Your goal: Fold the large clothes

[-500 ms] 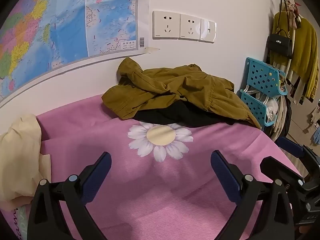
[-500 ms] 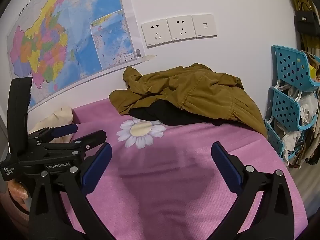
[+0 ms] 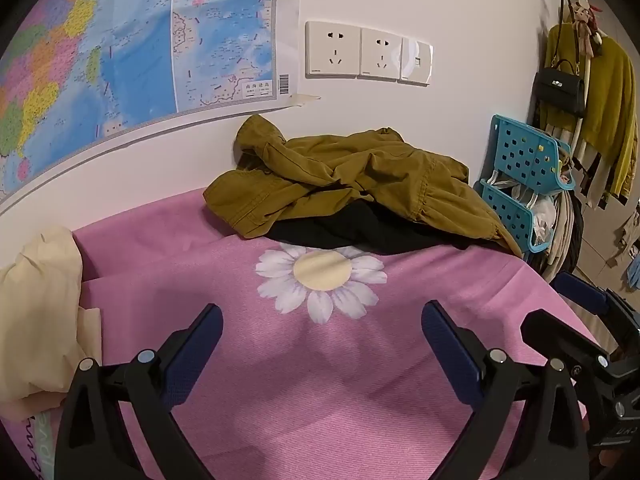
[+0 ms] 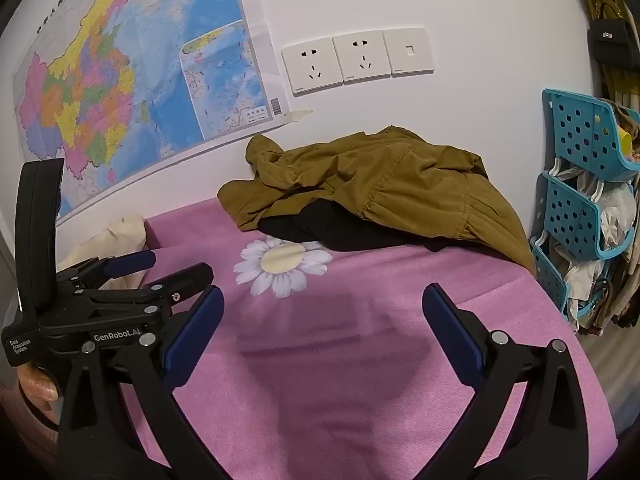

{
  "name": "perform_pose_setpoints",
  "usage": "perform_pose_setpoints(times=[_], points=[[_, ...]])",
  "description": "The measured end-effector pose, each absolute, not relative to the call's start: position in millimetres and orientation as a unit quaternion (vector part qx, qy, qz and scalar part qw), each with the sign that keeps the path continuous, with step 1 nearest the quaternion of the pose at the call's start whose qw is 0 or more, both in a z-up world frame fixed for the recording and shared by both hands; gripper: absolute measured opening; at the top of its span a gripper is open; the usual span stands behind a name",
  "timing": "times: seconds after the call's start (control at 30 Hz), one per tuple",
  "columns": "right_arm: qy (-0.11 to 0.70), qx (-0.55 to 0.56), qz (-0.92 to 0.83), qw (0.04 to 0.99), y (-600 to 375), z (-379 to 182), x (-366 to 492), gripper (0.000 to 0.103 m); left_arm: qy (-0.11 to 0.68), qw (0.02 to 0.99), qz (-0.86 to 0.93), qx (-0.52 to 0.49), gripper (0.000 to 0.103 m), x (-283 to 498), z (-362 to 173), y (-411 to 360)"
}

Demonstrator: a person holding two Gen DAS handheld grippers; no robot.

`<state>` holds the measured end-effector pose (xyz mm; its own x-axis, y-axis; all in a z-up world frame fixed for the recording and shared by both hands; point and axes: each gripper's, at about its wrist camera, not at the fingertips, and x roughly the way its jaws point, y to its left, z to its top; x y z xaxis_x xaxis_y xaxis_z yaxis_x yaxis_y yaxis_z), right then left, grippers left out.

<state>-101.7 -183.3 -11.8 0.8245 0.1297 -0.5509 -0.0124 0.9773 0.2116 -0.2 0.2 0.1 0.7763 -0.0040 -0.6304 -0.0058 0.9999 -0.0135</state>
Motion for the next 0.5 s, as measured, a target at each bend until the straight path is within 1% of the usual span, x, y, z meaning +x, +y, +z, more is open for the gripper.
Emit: perform_pose_setpoints(times=[0.5], points=[[0.293, 0.101, 0.038, 0.95, -180.9, -11.6, -103.1, 0.098, 0.332, 0.943, 0.001, -0.01, 0.096, -1.8, 2.9, 0.6]])
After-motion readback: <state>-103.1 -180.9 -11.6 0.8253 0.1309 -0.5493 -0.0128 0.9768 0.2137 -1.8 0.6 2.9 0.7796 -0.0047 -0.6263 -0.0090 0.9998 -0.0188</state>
